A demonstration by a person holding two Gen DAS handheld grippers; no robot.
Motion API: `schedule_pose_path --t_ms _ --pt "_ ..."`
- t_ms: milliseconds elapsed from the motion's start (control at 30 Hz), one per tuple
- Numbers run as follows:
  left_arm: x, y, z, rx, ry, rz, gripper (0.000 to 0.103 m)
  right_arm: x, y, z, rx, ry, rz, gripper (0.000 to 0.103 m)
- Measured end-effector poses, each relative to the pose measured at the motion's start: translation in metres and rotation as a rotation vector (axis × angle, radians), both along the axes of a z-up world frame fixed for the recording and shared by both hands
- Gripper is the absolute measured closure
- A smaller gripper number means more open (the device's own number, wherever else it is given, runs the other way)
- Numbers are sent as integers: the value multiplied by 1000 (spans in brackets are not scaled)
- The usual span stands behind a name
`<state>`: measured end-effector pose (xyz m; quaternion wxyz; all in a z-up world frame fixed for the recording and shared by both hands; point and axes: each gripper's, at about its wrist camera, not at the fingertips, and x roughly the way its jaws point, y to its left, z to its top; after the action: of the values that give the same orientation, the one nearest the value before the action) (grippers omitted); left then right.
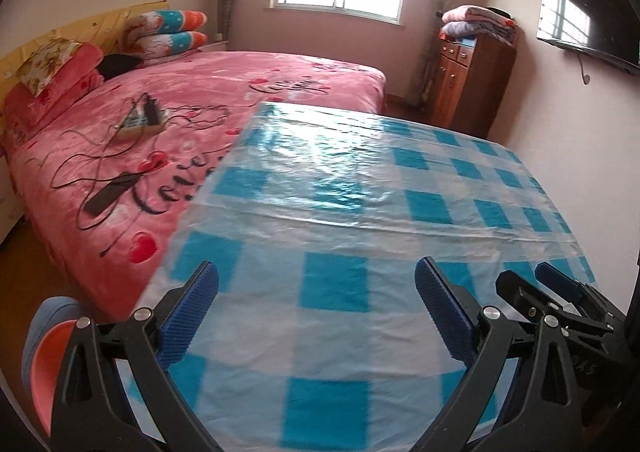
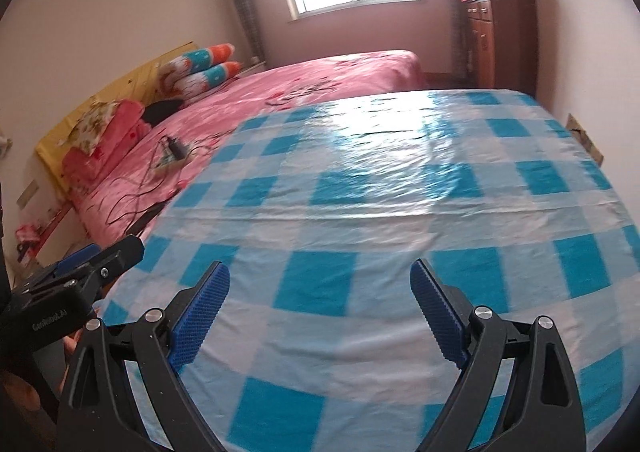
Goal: Collect trash
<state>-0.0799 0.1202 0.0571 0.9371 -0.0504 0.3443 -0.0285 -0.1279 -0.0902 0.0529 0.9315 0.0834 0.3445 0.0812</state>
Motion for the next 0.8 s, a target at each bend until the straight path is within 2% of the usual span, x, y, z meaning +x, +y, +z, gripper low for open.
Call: schedule_pose_path --t_ms 367,800 --pt "25 -67 1 -1 0 -87 4 2 -57 9 -55 -50 -136 12" --pt "43 -127 5 29 -18 -131 4 5 -106 14 -78 -68 -231 12"
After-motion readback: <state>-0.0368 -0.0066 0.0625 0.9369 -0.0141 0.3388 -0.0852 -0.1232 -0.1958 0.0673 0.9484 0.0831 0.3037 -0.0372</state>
